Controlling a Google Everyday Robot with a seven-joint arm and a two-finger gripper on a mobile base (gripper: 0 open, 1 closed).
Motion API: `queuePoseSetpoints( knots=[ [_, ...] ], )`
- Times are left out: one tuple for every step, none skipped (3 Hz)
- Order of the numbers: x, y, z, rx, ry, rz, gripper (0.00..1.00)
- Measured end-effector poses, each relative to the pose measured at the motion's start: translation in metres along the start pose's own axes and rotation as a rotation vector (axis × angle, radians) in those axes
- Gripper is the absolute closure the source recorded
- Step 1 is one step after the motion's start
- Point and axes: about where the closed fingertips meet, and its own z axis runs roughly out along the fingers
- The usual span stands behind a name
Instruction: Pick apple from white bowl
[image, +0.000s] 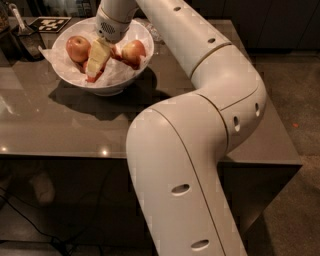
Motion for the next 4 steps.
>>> queuePoseSetpoints(
  knots=[
    [0.0,0.0,0.0,0.0,0.0,0.0,0.43],
    [0.0,0.0,0.0,0.0,0.0,0.0,0.65],
    [0.0,0.0,0.0001,0.0,0.0,0.0,0.89],
    [-0.0013,-0.0001,-0.0021,0.001,0.0,0.0,1.0]
  ],
)
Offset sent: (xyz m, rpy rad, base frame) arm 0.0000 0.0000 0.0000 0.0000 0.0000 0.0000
